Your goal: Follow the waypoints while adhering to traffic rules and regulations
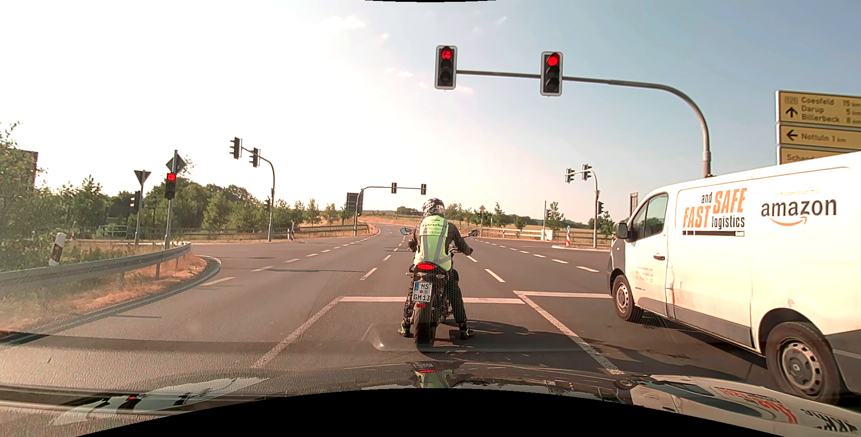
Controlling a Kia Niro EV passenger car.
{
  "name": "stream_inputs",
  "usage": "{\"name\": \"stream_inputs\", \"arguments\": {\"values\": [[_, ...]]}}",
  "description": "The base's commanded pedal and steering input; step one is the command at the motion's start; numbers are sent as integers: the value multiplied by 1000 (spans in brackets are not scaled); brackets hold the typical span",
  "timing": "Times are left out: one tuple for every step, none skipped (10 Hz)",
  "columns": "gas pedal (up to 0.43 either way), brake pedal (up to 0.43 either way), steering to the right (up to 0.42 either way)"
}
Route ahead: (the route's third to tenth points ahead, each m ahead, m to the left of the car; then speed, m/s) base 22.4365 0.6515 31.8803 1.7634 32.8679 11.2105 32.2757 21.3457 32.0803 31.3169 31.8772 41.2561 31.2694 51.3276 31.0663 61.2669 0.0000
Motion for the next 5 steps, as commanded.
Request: {"name": "stream_inputs", "arguments": {"values": [[0,0,-15],[0,0,-15],[0,0,-15],[0,0,-15],[0,0,-15]]}}
